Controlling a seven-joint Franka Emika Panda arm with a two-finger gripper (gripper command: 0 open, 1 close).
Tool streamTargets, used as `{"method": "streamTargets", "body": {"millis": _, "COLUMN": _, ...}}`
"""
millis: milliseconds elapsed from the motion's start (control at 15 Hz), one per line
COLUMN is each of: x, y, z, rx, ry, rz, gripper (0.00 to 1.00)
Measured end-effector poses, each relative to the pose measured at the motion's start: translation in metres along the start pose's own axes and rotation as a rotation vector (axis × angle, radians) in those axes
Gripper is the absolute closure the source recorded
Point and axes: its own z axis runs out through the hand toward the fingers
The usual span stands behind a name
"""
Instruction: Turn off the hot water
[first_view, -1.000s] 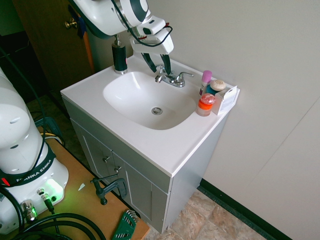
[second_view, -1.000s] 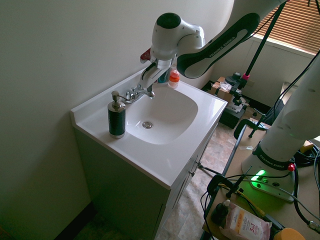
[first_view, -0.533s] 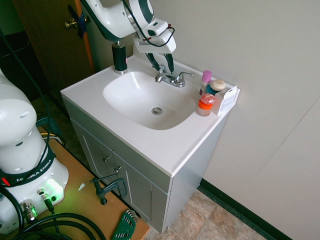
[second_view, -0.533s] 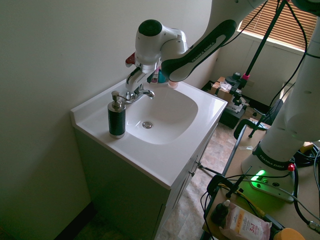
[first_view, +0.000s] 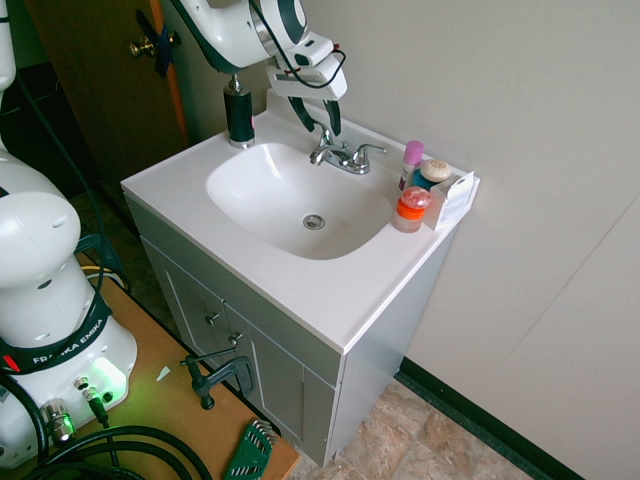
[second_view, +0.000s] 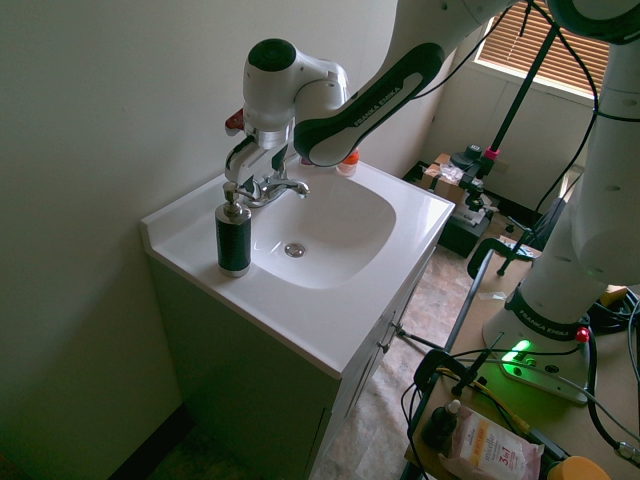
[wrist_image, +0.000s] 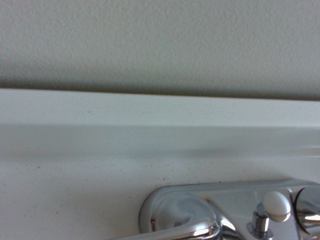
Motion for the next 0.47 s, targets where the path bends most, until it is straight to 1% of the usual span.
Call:
{"method": "streamTargets", "body": {"millis": 133, "x": 0.002, "y": 0.009, "z": -0.010, "rx": 0.018, "ry": -0.041, "rz": 0.004, "gripper": 0.00}}
{"method": "streamTargets", "body": {"millis": 467, "x": -0.004, "y": 0.105, "z": -0.041, "rx": 0.007, "ry": -0.197, "rz": -0.013, "gripper": 0.00}}
